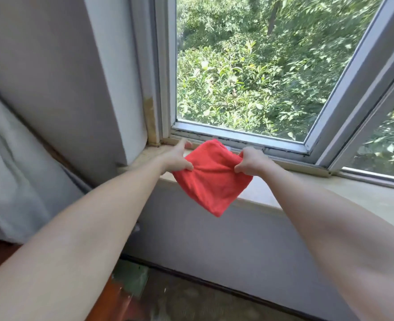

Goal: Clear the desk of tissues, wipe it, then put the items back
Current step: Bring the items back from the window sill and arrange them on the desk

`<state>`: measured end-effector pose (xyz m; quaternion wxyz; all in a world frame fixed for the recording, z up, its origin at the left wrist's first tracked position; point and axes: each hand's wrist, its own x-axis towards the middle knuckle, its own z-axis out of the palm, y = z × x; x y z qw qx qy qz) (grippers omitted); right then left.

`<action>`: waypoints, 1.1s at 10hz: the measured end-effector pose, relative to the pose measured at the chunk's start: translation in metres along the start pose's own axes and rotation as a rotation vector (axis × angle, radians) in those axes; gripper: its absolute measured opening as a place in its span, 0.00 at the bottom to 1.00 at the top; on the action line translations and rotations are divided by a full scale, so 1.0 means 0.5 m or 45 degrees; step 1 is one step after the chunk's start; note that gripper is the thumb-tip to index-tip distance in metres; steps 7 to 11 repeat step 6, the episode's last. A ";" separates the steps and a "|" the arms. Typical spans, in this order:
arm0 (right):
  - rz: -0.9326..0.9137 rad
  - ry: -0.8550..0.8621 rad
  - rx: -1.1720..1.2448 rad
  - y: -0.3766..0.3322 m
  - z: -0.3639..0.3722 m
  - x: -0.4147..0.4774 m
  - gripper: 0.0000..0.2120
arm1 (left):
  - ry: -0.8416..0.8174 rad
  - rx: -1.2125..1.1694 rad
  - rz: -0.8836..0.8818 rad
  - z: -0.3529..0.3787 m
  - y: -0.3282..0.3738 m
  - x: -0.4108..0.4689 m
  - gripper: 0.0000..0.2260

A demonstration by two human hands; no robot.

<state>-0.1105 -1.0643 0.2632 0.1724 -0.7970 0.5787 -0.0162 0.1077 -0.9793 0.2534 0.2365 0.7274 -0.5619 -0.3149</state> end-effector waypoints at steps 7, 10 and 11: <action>-0.217 0.244 -0.315 0.096 0.054 0.114 0.20 | -0.085 0.684 -0.043 0.099 0.009 0.127 0.24; -0.217 0.244 -0.315 0.096 0.054 0.114 0.20 | -0.085 0.684 -0.043 0.099 0.009 0.127 0.24; -0.217 0.244 -0.315 0.096 0.054 0.114 0.20 | -0.085 0.684 -0.043 0.099 0.009 0.127 0.24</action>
